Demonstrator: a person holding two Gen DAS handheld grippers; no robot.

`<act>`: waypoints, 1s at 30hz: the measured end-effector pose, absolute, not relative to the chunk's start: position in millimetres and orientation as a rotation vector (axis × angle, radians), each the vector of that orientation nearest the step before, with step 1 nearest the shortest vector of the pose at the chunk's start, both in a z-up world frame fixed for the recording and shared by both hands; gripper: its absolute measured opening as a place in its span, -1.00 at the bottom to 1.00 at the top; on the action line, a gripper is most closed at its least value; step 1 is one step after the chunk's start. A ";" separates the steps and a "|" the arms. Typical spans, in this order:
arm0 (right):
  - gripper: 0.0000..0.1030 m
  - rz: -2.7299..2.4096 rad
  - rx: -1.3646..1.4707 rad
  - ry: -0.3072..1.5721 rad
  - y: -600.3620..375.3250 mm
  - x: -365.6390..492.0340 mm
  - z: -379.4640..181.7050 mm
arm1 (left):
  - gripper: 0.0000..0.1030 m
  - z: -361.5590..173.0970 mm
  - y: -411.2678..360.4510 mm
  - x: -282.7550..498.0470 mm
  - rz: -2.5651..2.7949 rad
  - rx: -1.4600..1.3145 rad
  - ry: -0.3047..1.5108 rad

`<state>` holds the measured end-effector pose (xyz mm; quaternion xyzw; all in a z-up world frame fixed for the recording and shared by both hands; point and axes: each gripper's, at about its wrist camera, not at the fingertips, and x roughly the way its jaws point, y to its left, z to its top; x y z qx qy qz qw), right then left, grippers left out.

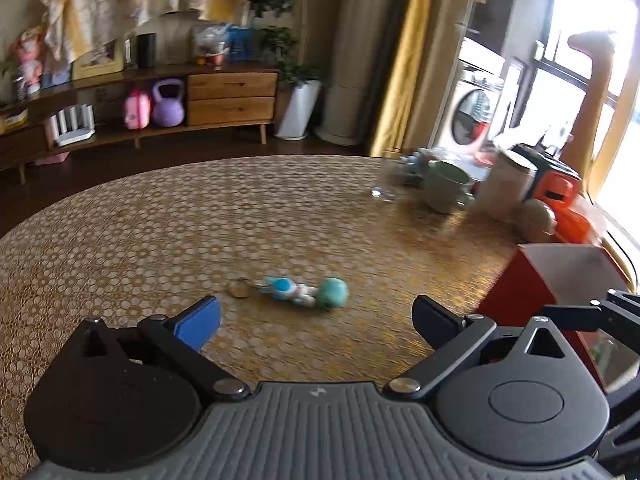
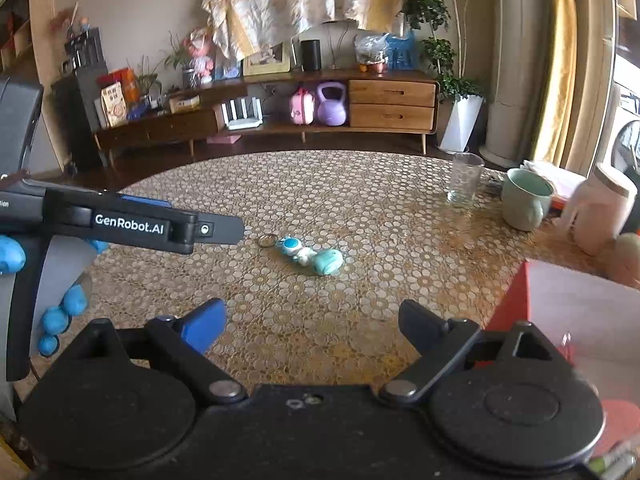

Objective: Organize rigid objects
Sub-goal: 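Withdraw both tools from the box toward the remaining toys, then grasp the teal ball with the right tool while the left tool grasps the blue-and-white figure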

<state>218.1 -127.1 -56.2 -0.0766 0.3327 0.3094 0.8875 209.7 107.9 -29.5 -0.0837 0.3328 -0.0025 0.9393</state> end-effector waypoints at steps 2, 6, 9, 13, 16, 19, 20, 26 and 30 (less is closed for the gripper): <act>0.80 0.646 -0.174 0.695 -120.1 224.4 -59.7 | 0.99 -35.8 116.6 218.9 0.014 -0.193 0.688; 0.78 0.678 -0.245 0.694 -99.7 237.5 -67.2 | 0.99 -51.1 130.7 237.4 0.029 -0.267 0.700; 0.72 0.710 -0.303 0.697 -85.9 248.5 -74.9 | 0.99 -63.6 132.3 250.1 0.039 -0.229 0.713; 0.62 0.740 -0.386 0.689 -71.3 264.6 -88.6 | 0.99 -80.8 135.3 264.3 0.038 -0.191 0.730; 0.54 0.757 -0.411 0.716 -63.5 278.2 -100.6 | 0.99 -92.0 137.9 273.8 0.034 -0.163 0.736; 0.46 0.766 -0.438 0.730 -55.7 289.0 -111.1 | 0.99 -101.1 138.4 282.1 0.033 -0.136 0.740; 0.43 0.768 -0.449 0.738 -54.2 292.7 -114.5 | 0.99 -104.2 140.0 284.8 0.029 -0.131 0.742; 0.31 0.778 -0.493 0.763 -42.9 315.2 -127.7 | 0.99 -116.5 141.3 296.0 0.000 -0.136 0.745; 0.22 0.795 -0.525 0.771 -38.9 325.6 -135.5 | 0.99 -121.7 138.7 304.7 -0.017 -0.134 0.748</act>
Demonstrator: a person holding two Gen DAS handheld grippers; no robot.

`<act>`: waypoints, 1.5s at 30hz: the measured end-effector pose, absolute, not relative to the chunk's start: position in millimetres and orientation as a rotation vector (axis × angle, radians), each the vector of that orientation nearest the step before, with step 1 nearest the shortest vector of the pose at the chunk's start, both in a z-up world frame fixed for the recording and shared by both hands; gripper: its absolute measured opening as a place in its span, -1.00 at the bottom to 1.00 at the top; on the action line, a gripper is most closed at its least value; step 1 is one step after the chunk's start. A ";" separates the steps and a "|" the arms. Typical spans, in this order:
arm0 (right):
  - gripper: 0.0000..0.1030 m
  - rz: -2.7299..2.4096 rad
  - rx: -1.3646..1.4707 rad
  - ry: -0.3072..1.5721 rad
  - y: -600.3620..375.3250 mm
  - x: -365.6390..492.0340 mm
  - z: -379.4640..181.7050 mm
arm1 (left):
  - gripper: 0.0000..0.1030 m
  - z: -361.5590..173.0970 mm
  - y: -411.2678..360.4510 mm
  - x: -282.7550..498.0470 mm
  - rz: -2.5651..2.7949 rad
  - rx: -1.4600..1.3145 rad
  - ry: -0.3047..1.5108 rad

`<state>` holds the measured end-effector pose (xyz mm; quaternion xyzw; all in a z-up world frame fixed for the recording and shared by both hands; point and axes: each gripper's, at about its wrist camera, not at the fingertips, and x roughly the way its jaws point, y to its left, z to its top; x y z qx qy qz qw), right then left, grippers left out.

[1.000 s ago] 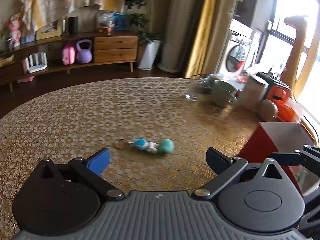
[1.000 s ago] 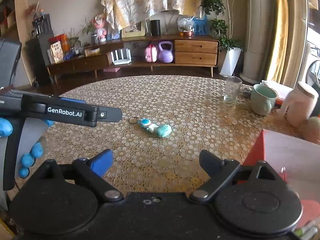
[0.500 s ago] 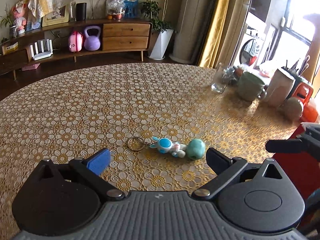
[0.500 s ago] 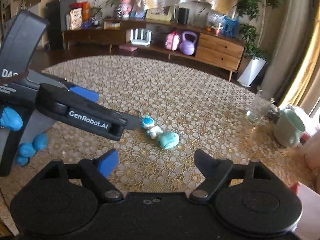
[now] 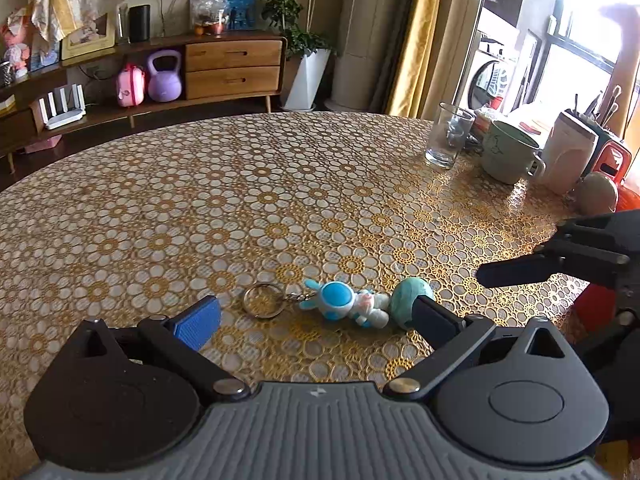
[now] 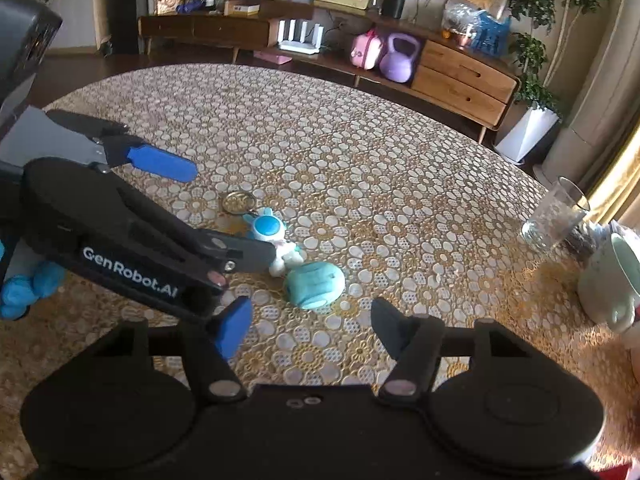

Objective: Organize rigid objects
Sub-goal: 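Grasp the teal ball with the right tool while the left tool grasps the blue-and-white figure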

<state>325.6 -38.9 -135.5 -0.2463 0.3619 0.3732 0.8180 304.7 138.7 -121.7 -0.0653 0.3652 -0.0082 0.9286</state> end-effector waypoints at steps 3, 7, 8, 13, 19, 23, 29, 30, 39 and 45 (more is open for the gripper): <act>0.21 0.812 -0.539 0.773 -35.4 330.8 -139.4 | 0.97 -125.3 136.7 312.4 -0.032 -0.129 0.751; 0.17 0.832 -0.536 0.778 -33.6 337.8 -144.6 | 0.95 -128.7 136.6 320.9 -0.047 -0.133 0.746; 0.17 0.835 -0.537 0.778 -32.8 339.5 -145.5 | 0.90 -129.8 137.1 322.4 -0.050 -0.134 0.747; 0.15 0.846 -0.531 0.784 -28.6 346.8 -148.6 | 0.49 -135.8 138.5 327.7 -0.065 -0.151 0.756; 0.10 0.860 -0.531 0.797 -23.1 350.6 -152.7 | 0.14 -139.3 137.0 330.3 -0.076 -0.157 0.751; 0.03 0.866 -0.507 0.807 -23.4 352.7 -152.5 | 0.05 -139.2 137.1 332.0 -0.081 -0.166 0.747; -0.28 0.880 -0.494 0.809 -23.3 348.9 -150.6 | -0.05 -139.1 135.2 332.7 -0.087 -0.171 0.742; -0.28 0.878 -0.494 0.808 -23.6 348.3 -150.6 | -0.05 -139.0 135.1 332.5 -0.087 -0.171 0.741; -0.28 0.851 -0.471 0.807 -31.5 334.0 -142.2 | -0.14 -133.4 135.1 325.4 -0.087 -0.182 0.748; -0.28 0.824 -0.458 0.820 -45.8 312.7 -129.0 | -0.14 -119.8 129.9 309.4 -0.094 -0.190 0.742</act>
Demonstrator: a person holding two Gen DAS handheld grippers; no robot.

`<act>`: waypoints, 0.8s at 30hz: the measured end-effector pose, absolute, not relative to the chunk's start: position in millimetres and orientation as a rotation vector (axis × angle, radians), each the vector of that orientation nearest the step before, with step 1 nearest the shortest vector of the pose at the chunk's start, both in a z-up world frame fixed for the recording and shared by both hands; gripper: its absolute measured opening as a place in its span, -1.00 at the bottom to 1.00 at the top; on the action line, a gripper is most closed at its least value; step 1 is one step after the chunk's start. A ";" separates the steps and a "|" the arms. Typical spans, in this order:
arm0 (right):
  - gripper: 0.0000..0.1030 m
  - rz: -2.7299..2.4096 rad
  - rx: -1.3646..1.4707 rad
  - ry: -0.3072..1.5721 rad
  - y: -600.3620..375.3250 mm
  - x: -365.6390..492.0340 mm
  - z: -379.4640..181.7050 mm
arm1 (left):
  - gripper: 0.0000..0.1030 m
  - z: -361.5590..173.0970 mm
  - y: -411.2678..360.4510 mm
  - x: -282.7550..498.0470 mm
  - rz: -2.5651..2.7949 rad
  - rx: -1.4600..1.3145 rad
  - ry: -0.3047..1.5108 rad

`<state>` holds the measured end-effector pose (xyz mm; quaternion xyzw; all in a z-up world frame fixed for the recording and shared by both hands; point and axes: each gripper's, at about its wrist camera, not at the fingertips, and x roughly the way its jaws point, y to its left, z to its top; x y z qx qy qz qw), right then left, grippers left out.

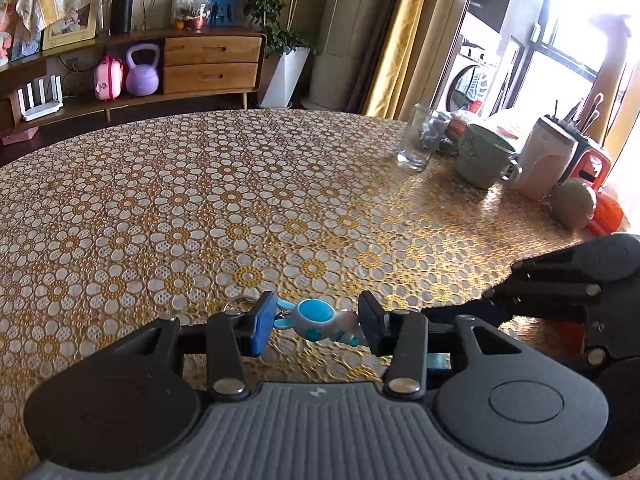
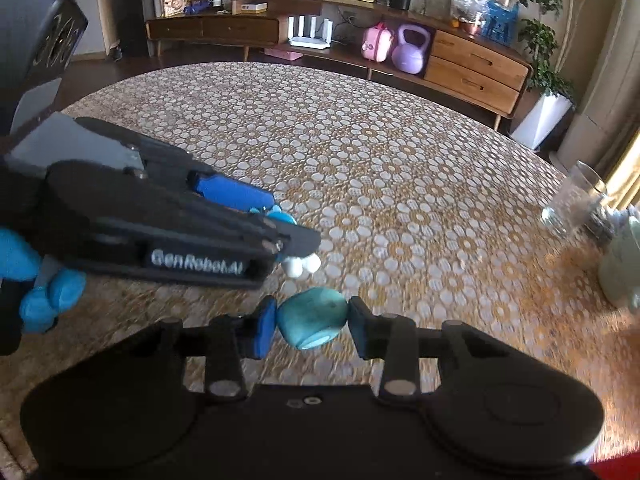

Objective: Organize rigid objects
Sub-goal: 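Grasp the teal ball with the right tool while the left tool grasps the blue-and-white figure, then carry the teal ball and figure over into the red-and-white box with both tools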

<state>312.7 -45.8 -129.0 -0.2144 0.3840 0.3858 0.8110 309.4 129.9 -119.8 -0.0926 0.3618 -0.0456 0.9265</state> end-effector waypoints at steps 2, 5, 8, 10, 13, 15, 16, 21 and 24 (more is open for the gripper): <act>-0.28 0.826 -0.436 0.820 -56.1 303.4 -120.9 | -0.14 -113.3 127.1 303.0 -0.096 -0.186 0.738; -0.28 0.817 -0.399 0.811 -72.5 289.9 -105.1 | -0.14 -101.6 122.6 290.7 -0.103 -0.183 0.733; -0.28 0.799 -0.352 0.803 -90.8 276.4 -88.1 | -0.14 -90.9 115.6 278.0 -0.107 -0.180 0.727; -0.28 0.787 -0.320 0.789 -102.8 266.5 -76.1 | -0.14 -83.4 110.4 270.2 -0.105 -0.182 0.729; -0.28 0.773 -0.278 0.752 -124.5 249.4 -55.6 | -0.14 -72.0 101.8 257.0 -0.112 -0.170 0.725; -0.28 0.764 -0.264 0.738 -135.7 239.3 -45.7 | -0.14 -62.6 93.6 247.3 -0.120 -0.161 0.720; -0.28 0.757 -0.259 0.733 -142.6 236.3 -40.5 | -0.14 -58.9 90.9 243.4 -0.124 -0.159 0.719; -0.28 0.714 -0.233 0.701 -174.5 222.9 -20.2 | -0.14 -38.6 70.2 225.6 -0.147 -0.150 0.710; -0.28 0.688 -0.218 0.680 -193.4 216.0 -11.1 | -0.14 -25.9 55.5 217.7 -0.167 -0.139 0.700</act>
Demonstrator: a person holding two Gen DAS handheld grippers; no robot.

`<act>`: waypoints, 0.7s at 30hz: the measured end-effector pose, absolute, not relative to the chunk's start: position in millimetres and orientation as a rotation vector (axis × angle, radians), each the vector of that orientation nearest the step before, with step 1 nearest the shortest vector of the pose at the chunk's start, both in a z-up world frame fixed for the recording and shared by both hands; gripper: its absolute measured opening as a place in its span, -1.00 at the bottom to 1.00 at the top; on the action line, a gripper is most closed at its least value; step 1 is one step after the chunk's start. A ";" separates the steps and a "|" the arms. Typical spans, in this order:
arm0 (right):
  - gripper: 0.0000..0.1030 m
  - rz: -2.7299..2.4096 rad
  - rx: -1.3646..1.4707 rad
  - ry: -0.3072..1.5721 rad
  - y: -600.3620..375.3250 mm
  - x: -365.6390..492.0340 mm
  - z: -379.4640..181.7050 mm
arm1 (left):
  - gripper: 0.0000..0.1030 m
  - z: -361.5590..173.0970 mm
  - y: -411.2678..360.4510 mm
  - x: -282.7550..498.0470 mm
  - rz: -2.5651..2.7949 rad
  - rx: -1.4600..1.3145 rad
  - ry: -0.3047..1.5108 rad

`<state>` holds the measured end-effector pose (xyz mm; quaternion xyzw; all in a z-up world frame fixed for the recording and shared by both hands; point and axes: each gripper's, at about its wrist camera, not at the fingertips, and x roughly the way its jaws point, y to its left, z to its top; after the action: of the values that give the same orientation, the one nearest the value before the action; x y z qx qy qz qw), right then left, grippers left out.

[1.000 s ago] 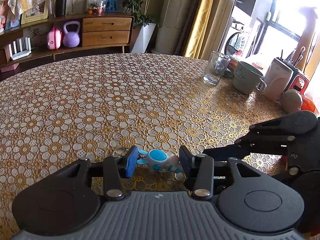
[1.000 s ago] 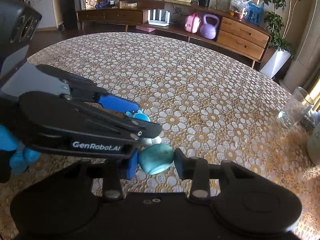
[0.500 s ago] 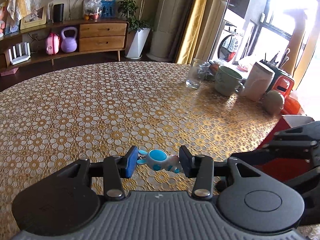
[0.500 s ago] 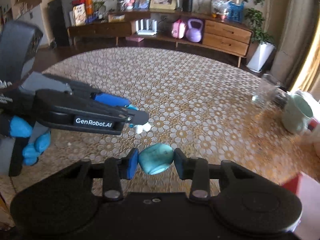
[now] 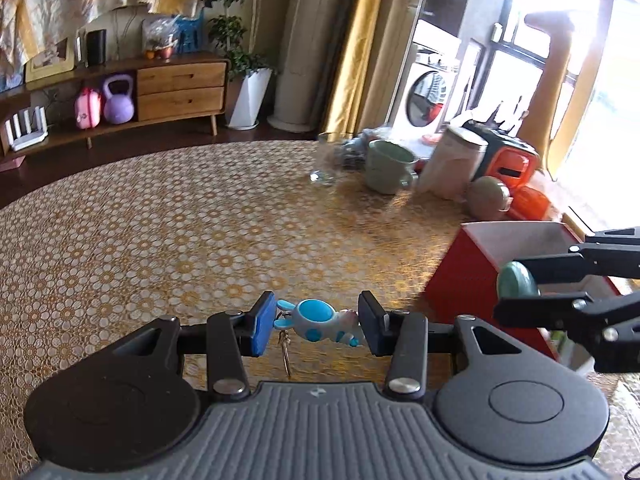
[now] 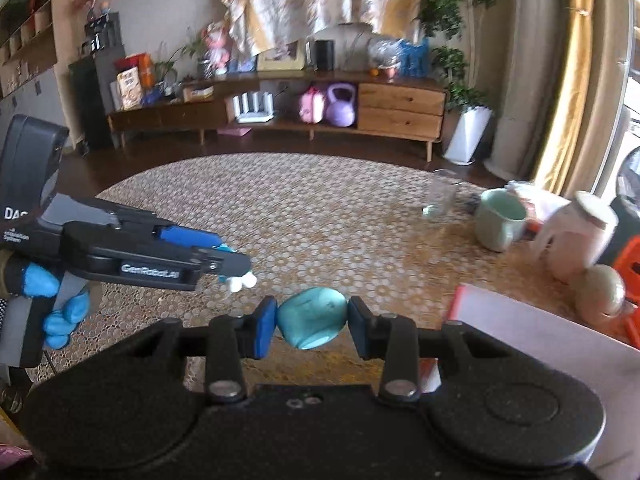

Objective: Organize rigid objects
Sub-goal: 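Carry the teal ball and figure over into the red-and-white box with both tools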

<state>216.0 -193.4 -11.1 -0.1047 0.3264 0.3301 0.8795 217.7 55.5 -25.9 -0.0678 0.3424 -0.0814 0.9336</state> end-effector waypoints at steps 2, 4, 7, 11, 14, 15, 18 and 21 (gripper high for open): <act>-0.28 0.674 -0.208 0.668 -207.0 211.5 -5.8 | -0.14 -17.4 44.3 212.0 -0.180 -0.122 0.688; -0.27 0.657 -0.201 0.654 -219.9 207.3 -2.6 | -0.14 -9.4 32.3 207.6 -0.198 -0.111 0.678; -0.27 0.629 -0.174 0.645 -240.1 204.2 0.6 | -0.14 1.0 9.4 201.2 -0.230 -0.092 0.665; -0.27 0.587 -0.149 0.630 -270.4 198.7 4.3 | -0.14 9.3 -22.6 197.4 -0.275 -0.062 0.652; -0.27 0.552 -0.135 0.625 -292.6 196.8 4.7 | -0.14 7.5 -44.7 197.0 -0.297 -0.043 0.656; -0.27 0.540 -0.134 0.624 -299.3 196.7 4.4 | -0.14 6.7 -52.4 197.5 -0.309 -0.043 0.661; -0.27 0.501 -0.125 0.628 -320.9 197.3 0.6 | -0.14 6.1 -74.7 199.2 -0.334 -0.032 0.669; -0.27 0.458 -0.115 0.638 -343.2 200.8 -4.8 | -0.14 6.6 -94.5 200.4 -0.357 -0.018 0.671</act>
<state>200.8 -343.2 -4.8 -0.0560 0.3108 0.2232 0.9222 200.4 -94.5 6.6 -0.0088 0.3273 -0.1742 0.9287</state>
